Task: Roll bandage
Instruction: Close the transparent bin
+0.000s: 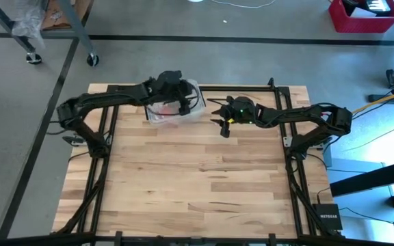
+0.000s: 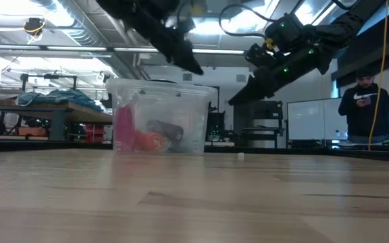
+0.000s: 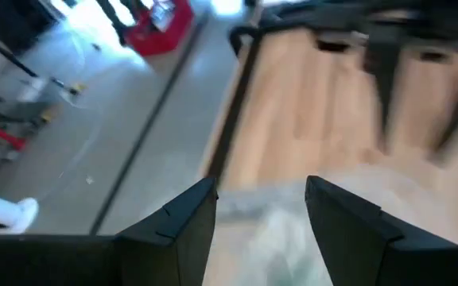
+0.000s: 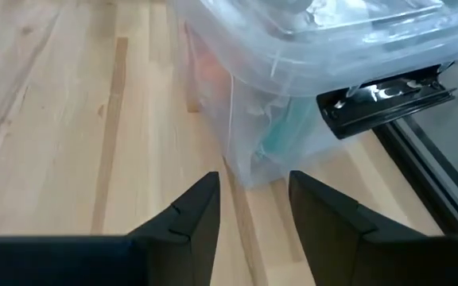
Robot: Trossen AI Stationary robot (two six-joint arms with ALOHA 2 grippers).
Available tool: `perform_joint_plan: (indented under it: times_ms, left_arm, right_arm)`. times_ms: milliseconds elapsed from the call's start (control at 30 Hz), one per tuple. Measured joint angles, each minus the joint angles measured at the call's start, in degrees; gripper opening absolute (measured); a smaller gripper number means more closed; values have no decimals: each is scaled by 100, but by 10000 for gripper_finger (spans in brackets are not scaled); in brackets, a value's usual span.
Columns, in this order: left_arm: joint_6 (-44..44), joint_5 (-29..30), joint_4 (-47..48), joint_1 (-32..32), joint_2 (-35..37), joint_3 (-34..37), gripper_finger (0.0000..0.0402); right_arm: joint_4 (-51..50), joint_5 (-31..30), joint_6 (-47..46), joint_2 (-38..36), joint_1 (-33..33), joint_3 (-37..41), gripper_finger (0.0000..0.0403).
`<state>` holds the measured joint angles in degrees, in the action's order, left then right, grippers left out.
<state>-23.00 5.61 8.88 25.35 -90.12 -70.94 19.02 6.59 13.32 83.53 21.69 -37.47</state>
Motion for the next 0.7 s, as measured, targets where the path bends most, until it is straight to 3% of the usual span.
perform_joint_plan:
  times_ms: [267, 500, 700]
  left_arm:
    - [361, 7, 2422, -87, 947, 0, 186]
    - [413, 85, 2623, 152, 857, 5, 186]
    - [277, 125, 2264, 333, 714, 353, 186]
  right_arm:
    - [-107, -4, -82, 4, 0, 2, 154]
    - [-39, -7, -107, 4, 0, 2, 154]
    - [-47, -9, -107, 4, 0, 2, 154]
